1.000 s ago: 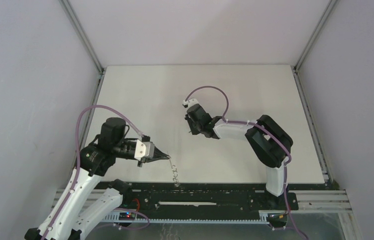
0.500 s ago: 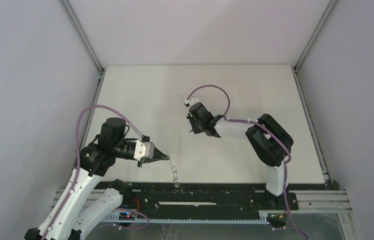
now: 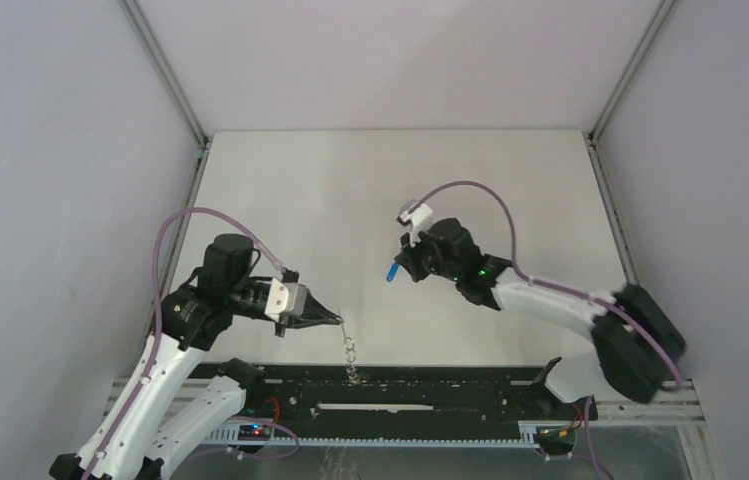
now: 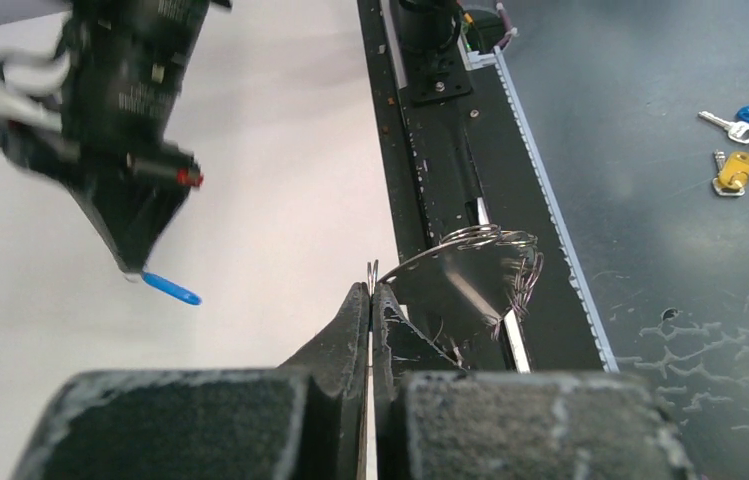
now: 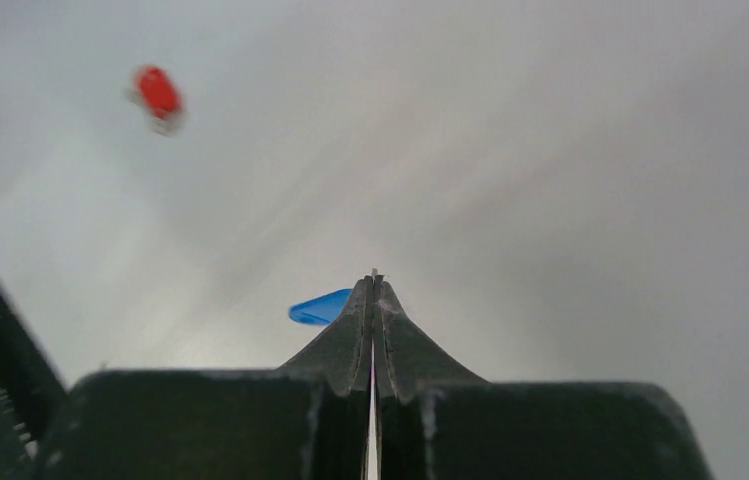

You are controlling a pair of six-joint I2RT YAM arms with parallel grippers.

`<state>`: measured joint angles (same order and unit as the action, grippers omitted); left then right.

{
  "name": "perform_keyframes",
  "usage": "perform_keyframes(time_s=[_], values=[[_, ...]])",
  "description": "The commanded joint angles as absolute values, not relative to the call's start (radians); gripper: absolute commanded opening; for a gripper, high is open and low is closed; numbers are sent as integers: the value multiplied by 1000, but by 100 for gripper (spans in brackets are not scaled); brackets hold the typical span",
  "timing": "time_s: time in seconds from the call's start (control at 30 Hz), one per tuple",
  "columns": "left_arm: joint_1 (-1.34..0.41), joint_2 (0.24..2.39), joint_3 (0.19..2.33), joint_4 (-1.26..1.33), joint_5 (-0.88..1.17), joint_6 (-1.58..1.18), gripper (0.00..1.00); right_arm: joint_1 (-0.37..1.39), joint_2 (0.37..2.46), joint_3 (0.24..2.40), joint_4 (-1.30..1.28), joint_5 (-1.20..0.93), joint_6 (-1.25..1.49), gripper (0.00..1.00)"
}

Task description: Put the keys on the keyring

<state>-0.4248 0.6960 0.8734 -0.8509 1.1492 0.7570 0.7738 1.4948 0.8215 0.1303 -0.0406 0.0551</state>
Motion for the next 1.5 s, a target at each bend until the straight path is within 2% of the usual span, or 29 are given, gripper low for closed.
perform_keyframes(time_s=[0.0, 0.2, 0.43, 0.67, 1.07, 1.47], values=[[-419, 711, 940, -807, 1243, 723, 0, 798, 1229, 714, 287, -227, -46, 0], [-428, 734, 939, -799, 1303, 799, 0, 959, 954, 652, 189, -253, -223, 0], [-532, 760, 984, -855, 1250, 994, 0, 1103, 822, 650, 161, -315, -316, 0], [-568, 772, 1002, -916, 1195, 1227, 0, 1200, 814, 692, 107, -338, -387, 0], [-601, 839, 1054, -927, 1223, 1200, 0, 1280, 842, 750, 108, -263, -496, 0], [-626, 898, 1099, -936, 1253, 1171, 0, 1273, 849, 778, 33, -295, -608, 0]])
